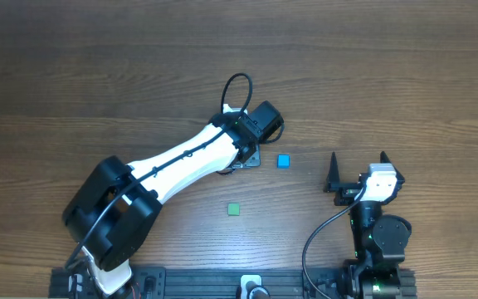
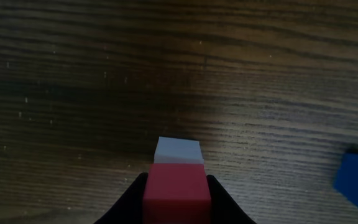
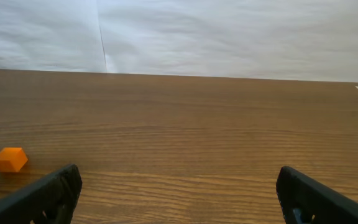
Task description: Stack Cubes
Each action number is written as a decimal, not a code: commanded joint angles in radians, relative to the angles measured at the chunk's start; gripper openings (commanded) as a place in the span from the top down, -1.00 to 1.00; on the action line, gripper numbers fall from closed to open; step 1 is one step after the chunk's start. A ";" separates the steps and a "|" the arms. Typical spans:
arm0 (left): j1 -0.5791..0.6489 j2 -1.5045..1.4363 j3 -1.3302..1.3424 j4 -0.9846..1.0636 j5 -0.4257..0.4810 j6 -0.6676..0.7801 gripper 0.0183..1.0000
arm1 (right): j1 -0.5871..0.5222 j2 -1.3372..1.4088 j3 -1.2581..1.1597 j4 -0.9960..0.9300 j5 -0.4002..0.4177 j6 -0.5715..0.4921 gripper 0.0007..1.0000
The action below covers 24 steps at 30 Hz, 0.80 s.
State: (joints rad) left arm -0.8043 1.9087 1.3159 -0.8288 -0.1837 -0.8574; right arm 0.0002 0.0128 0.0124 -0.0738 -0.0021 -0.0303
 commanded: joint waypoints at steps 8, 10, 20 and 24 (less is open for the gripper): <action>-0.003 0.033 0.014 0.006 0.002 -0.015 0.95 | -0.005 -0.007 -0.007 0.001 -0.008 -0.005 -0.98; -0.003 0.035 0.014 0.006 0.002 -0.015 0.95 | -0.005 -0.007 -0.007 0.001 -0.008 -0.005 -0.99; -0.003 0.037 0.014 0.006 0.002 -0.015 0.70 | -0.005 -0.007 -0.007 0.001 -0.008 -0.005 -0.98; -0.003 0.037 0.014 0.006 -0.001 -0.015 0.57 | -0.005 -0.007 -0.007 0.001 -0.008 -0.005 -0.99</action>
State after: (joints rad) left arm -0.8043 1.9285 1.3159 -0.8253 -0.1841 -0.8577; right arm 0.0002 0.0128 0.0124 -0.0738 -0.0021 -0.0303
